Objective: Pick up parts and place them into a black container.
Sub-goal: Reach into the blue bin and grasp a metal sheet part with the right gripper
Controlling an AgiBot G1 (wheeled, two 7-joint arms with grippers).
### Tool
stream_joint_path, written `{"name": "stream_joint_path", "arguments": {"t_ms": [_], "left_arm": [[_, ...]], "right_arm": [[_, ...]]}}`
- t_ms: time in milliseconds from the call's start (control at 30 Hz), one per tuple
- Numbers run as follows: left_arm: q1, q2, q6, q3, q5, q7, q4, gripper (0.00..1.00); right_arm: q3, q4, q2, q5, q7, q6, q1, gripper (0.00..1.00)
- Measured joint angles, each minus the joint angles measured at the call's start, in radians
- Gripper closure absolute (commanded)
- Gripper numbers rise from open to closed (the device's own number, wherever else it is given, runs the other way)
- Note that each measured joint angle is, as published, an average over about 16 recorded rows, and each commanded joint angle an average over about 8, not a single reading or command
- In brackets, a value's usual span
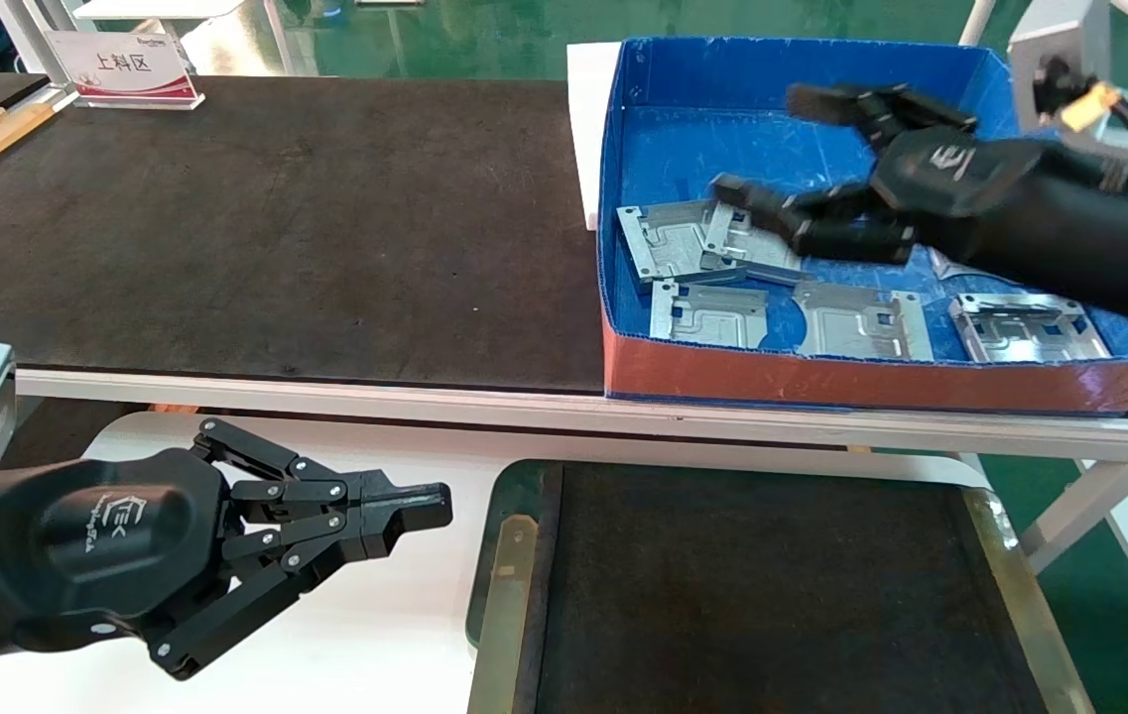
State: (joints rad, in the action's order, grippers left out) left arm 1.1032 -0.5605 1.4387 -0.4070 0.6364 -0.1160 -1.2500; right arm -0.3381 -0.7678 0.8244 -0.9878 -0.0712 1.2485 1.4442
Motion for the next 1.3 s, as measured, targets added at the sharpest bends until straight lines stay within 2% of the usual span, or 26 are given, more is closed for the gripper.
{"name": "stream_joint_path", "arguments": {"t_ms": [100, 133, 333, 567, 967, 1300], "left_arm": [[0.000, 0.000, 0.000, 0.000, 0.000, 0.000, 0.000, 0.07], [0.000, 0.000, 0.000, 0.000, 0.000, 0.000, 0.000, 0.00], [0.000, 0.000, 0.000, 0.000, 0.000, 0.000, 0.000, 0.00], [0.000, 0.000, 0.000, 0.000, 0.000, 0.000, 0.000, 0.00], [0.000, 0.000, 0.000, 0.000, 0.000, 0.000, 0.000, 0.00], [0.000, 0.000, 0.000, 0.000, 0.000, 0.000, 0.000, 0.00]], "right_arm": [[-0.002, 0.081, 0.021, -0.021, 0.016, -0.045, 0.026, 0.00], [-0.002, 0.106, 0.027, -0.026, 0.021, -0.061, 0.032, 0.00], [0.002, 0.223, 0.054, -0.050, 0.042, -0.161, 0.052, 0.00], [-0.001, 0.283, 0.076, -0.078, 0.033, -0.275, 0.060, 0.00], [-0.057, 0.339, 0.117, -0.179, -0.058, -0.445, 0.107, 0.00], [-0.117, 0.471, 0.172, -0.273, -0.125, -0.546, 0.189, 0.00]]}}
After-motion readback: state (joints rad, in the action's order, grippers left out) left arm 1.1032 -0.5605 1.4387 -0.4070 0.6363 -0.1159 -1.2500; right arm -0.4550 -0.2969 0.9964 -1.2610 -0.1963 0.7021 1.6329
